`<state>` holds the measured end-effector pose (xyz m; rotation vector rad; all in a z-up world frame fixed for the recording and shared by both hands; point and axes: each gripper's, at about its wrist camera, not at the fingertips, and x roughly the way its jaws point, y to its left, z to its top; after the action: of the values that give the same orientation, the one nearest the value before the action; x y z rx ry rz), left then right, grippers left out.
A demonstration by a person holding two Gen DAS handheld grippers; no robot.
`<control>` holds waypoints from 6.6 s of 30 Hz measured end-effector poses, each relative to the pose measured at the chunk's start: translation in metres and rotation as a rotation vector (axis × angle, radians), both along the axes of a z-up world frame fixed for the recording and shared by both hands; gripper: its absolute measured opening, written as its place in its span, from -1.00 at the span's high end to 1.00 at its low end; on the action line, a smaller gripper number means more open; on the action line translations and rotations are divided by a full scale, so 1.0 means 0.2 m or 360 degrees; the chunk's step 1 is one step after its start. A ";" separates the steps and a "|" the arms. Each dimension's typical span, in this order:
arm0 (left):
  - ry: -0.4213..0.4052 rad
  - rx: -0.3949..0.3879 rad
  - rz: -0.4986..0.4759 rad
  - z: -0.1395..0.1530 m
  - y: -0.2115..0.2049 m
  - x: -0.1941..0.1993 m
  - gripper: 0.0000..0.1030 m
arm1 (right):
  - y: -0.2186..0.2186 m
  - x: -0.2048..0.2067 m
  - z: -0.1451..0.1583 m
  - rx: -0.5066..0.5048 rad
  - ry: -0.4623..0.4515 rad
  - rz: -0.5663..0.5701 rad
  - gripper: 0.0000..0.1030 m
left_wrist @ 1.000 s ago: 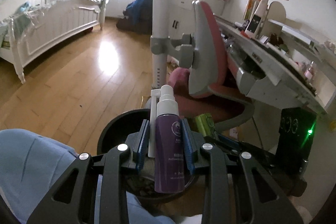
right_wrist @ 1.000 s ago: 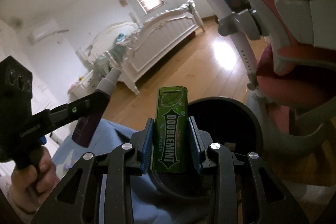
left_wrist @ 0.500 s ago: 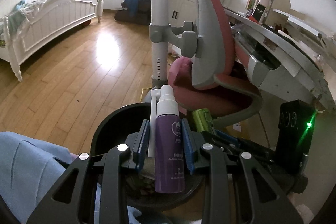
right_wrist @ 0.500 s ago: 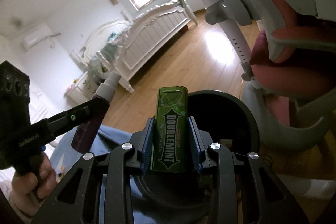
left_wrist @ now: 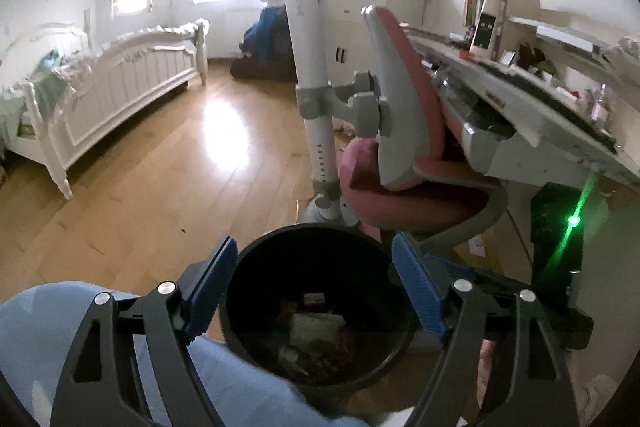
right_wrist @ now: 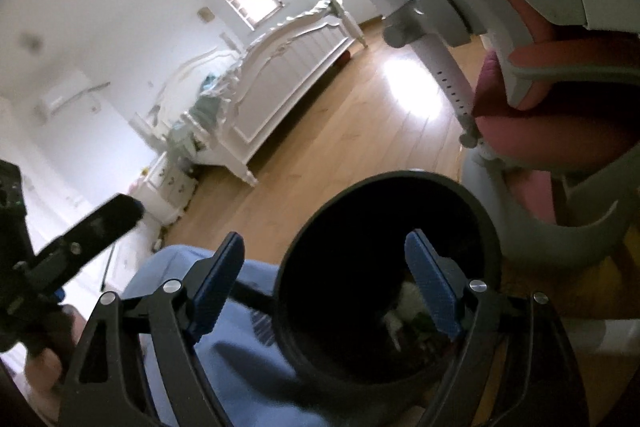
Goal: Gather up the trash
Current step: 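Carry the spray bottle and gum pack over the black bin and open both tools, then grasp the eye-drop bottle with the left tool while the right tool grasps the blue stick, then carry the eye-drop bottle and blue stick over the black bin and open both tools, then grasp the gold wrapper with the left tool while the right tool grasps the yellow bag, then carry the gold wrapper and yellow bag over the black bin and open both tools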
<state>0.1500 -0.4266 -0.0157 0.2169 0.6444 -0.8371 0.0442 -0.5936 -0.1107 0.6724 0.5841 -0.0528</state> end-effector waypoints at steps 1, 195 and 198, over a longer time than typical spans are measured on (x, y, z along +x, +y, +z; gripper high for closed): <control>-0.0015 -0.0003 0.0005 0.02 0.03 -0.02 -0.59 | 0.03 -0.01 0.02 -0.0010 -0.0006 0.0011 -0.59; 0.0185 -0.0179 -0.0061 0.12 0.01 0.11 0.69 | 0.22 -0.14 0.47 -0.0546 -0.0309 -0.0032 0.76; 0.0230 -0.0133 -0.0065 0.03 -0.04 0.14 0.69 | 0.16 -0.04 0.40 -0.0554 -0.0255 -0.0034 0.76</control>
<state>0.1780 -0.4347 -0.0106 0.0944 0.7405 -0.9231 0.0355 -0.5622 -0.0309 0.3407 0.3999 -0.1167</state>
